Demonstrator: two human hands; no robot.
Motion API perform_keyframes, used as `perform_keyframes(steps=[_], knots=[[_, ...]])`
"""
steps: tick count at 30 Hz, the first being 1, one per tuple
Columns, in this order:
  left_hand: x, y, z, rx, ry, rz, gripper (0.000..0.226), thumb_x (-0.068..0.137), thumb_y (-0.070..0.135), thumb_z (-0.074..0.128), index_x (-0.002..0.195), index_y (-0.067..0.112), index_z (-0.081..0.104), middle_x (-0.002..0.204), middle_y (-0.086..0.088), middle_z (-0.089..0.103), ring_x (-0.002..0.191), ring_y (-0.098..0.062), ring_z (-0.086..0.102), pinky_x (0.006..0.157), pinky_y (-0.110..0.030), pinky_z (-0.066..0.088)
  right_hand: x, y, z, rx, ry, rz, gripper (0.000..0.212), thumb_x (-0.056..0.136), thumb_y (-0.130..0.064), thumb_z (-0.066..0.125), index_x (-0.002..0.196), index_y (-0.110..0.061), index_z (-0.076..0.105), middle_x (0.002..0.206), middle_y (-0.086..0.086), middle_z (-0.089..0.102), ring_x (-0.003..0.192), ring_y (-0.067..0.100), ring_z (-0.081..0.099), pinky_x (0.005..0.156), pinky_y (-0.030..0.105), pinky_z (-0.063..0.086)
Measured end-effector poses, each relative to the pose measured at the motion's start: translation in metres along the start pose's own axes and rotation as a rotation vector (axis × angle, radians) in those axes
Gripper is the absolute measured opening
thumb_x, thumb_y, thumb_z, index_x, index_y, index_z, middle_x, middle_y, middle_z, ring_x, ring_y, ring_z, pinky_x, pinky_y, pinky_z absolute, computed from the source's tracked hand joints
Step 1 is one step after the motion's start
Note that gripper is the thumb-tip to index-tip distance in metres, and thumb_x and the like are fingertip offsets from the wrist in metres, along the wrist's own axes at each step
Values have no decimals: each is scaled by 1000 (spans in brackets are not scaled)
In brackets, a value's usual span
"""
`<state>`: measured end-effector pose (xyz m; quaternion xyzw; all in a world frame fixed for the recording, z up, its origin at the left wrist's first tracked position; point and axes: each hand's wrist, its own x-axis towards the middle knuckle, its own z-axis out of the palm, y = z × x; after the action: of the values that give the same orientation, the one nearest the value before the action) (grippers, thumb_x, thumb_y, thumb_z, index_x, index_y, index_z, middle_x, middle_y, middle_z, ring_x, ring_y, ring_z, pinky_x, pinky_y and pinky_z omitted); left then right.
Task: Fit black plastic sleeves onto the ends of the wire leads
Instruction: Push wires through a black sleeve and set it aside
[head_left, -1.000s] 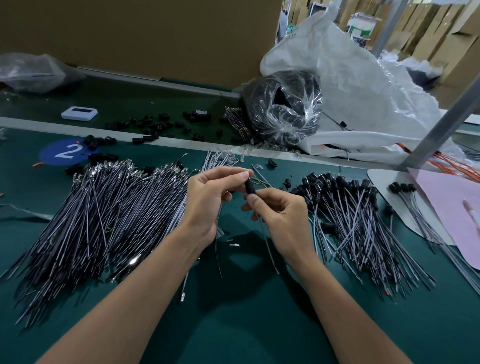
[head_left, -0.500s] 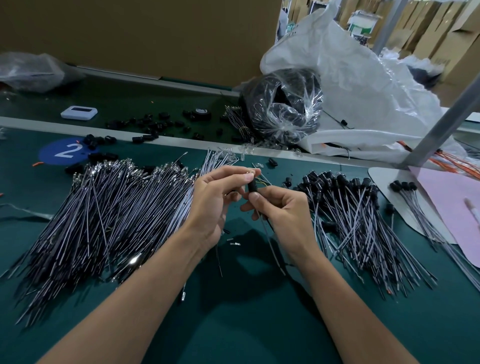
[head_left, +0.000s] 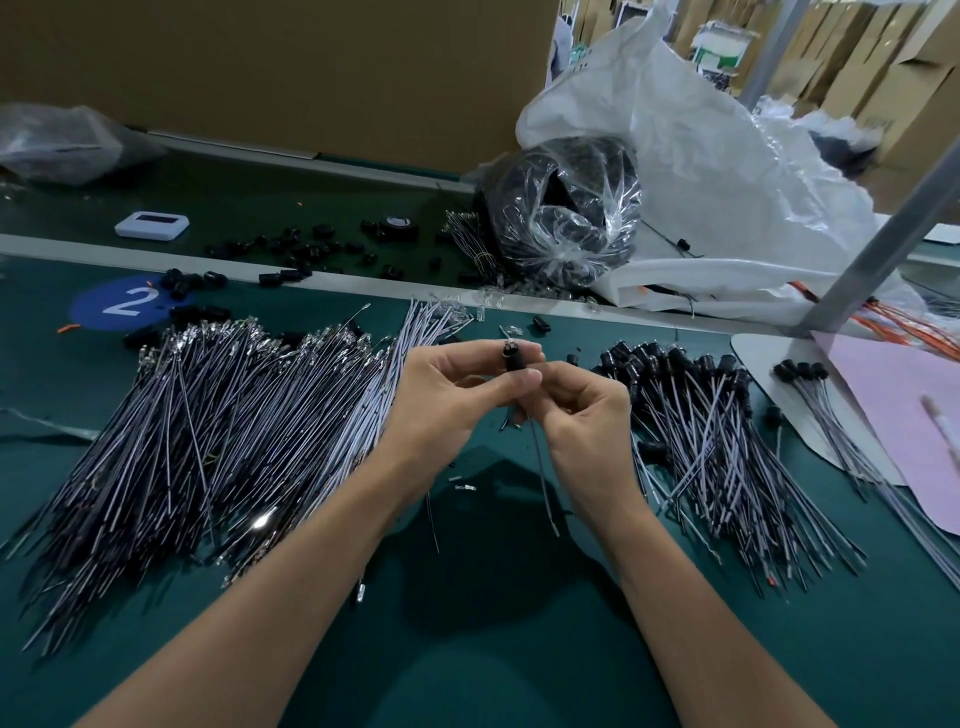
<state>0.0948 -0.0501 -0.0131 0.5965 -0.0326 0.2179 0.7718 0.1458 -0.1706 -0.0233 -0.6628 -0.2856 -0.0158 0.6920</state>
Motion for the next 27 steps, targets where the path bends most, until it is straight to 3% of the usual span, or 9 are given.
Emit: perform_keyframes(steps=[5,8,11,15,20,27], knots=[[-2,5,3,-85,-14,88,21,75,-3,71,94,6,73,83,-5,76,73,-14,69,60,-19,53,-2,-3,2,86,-27,-25,10,87,-11,67,85,-4,73,72,5,73,65,10,66,62,20,50],[-2,6,2,-104,-33,111,21,74,2,72,94,6,75,84,-6,77,74,-14,70,58,-20,52,-4,-3,3,124,-20,-23,15,85,-17,68,87,-3,74,72,7,73,66,12,68,62,20,51],[-2,5,2,-126,-28,99,23,73,8,74,96,9,77,88,-10,76,78,-16,71,58,-21,51,-5,-2,5,147,-32,-32,7,86,-13,69,81,-12,74,70,3,72,66,13,67,62,22,52],[-1,5,2,-115,-35,127,24,74,7,74,98,1,74,89,-13,76,72,-17,68,52,-23,48,-6,-1,8,197,-33,-43,13,85,-10,66,81,-18,75,69,2,72,65,14,67,64,24,53],[-2,8,2,-128,-13,124,19,73,12,77,92,10,78,86,-13,76,70,-26,64,47,-26,45,-7,0,11,222,-50,-47,9,86,-7,64,84,-9,73,71,6,72,64,19,67,65,26,54],[0,6,-2,-50,-23,8,26,69,13,78,94,7,75,89,-13,76,67,-18,66,51,-23,50,-9,3,9,162,-13,-47,8,85,-12,68,81,-13,74,69,4,72,61,15,67,62,24,54]])
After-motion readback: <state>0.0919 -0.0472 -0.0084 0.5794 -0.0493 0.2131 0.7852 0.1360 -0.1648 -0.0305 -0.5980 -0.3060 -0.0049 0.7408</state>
